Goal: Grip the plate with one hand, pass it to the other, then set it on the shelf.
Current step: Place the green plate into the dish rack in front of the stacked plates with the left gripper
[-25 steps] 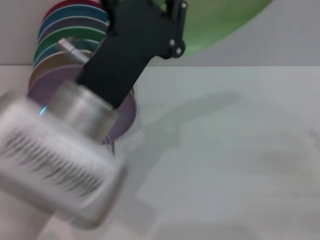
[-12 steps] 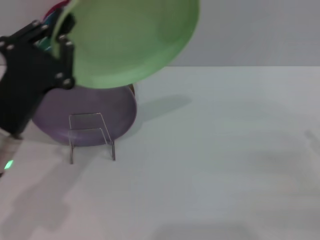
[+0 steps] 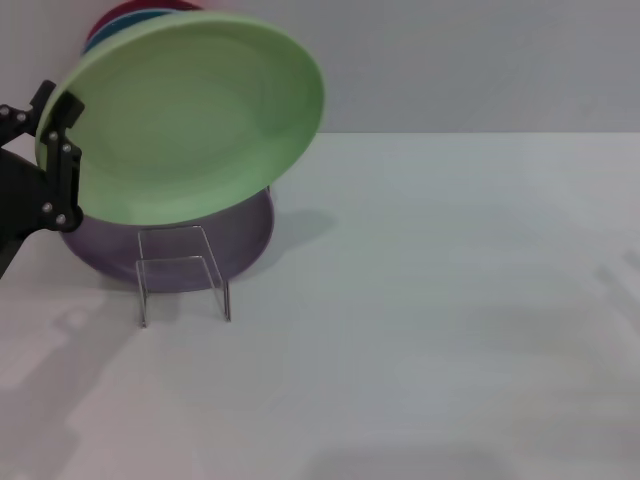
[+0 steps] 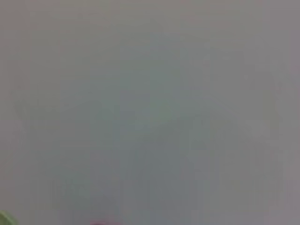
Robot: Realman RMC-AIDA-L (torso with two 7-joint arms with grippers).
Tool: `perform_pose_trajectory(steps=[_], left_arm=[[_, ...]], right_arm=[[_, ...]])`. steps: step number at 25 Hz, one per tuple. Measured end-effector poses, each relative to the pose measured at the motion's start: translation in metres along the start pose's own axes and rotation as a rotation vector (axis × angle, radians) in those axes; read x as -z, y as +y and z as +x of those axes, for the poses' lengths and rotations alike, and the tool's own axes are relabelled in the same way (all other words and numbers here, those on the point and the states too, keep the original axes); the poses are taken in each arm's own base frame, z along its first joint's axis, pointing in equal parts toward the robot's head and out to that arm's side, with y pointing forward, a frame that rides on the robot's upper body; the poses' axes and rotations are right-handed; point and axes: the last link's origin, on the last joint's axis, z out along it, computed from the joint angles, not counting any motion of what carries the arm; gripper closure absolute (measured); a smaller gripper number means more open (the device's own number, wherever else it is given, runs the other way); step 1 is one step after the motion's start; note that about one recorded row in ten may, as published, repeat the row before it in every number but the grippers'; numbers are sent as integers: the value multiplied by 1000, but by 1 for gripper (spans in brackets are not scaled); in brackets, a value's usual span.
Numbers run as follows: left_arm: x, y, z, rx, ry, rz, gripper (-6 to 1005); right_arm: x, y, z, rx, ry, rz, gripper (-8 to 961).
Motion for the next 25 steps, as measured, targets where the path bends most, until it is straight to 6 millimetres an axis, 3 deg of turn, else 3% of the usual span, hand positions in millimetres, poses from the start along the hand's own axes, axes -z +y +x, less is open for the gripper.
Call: perform_pose_trajectory(steps=[25], left_arm=[[6, -23, -15, -99, -102, -132, 901]], right_arm=[[-1, 6, 2, 0, 4, -41, 361]])
